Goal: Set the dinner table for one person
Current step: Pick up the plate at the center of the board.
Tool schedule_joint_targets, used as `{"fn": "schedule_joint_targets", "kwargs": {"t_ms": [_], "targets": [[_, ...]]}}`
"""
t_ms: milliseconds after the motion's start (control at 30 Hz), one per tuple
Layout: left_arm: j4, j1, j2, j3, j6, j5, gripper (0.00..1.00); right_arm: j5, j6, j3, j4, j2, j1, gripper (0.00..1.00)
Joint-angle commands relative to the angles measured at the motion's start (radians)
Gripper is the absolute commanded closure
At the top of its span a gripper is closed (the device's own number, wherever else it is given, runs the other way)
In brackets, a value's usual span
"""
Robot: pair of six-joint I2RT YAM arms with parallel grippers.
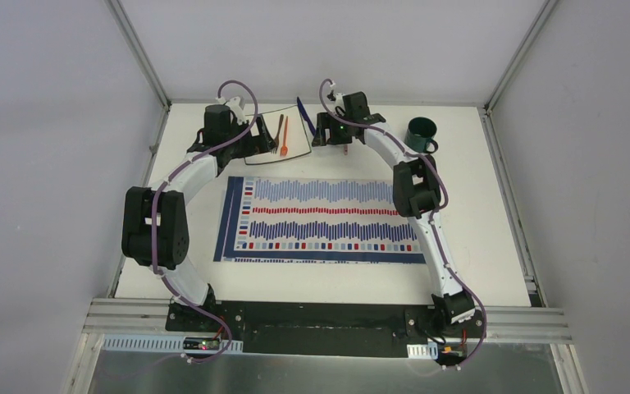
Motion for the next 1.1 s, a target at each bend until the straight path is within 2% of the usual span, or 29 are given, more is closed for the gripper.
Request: {"fn": "schedule_joint_targets", "kwargs": {"t_ms": [0, 200, 500, 600, 767, 833, 900, 1000, 1033, 1067], "targets": [[0.036, 0.011, -0.001, -0.007, 0.001, 0.025, 0.01, 0.004, -0.013, -0.013, -0.003, 0.013, 0.01, 0.23], [0.035, 0.01, 0.001, -0.009, -0.002, 0.03, 0.01, 0.01, -0.011, -0.091, -0.007, -0.045, 0.013, 0.25], [0.032, 0.01, -0.017, -0.021, 0.0, 0.031, 0.01, 0.181, -0.021, -0.414, 0.007, -0.316, 0.031, 0.2], [0.036, 0.011, -0.022, -0.025, -0.002, 0.031, 0.01, 0.18, -0.009, -0.497, 0.024, -0.392, 0.032, 0.17], [0.044, 0.009, -0.021, -0.026, -0.012, 0.033, 0.01, 0.123, 0.051, -0.595, 0.113, -0.43, 0.031, 0.17], [0.045, 0.009, -0.019, -0.025, -0.012, 0.031, 0.01, 0.08, 0.092, -0.647, 0.194, -0.437, 0.031, 0.17], [0.045, 0.009, -0.023, -0.028, -0.01, 0.018, 0.01, 0.022, 0.154, -0.728, 0.344, -0.45, 0.028, 0.17], [0.043, 0.009, -0.023, -0.028, -0.002, -0.001, 0.01, -0.085, 0.321, -0.838, 0.621, -0.454, 0.025, 0.17], [0.047, 0.011, -0.015, -0.023, 0.005, 0.004, 0.01, -0.085, 0.321, -0.879, 0.771, -0.439, 0.028, 0.17], [0.049, 0.011, -0.01, -0.021, 0.009, 0.006, 0.01, -0.112, 0.432, -0.89, 0.823, -0.431, 0.032, 0.17]]}}
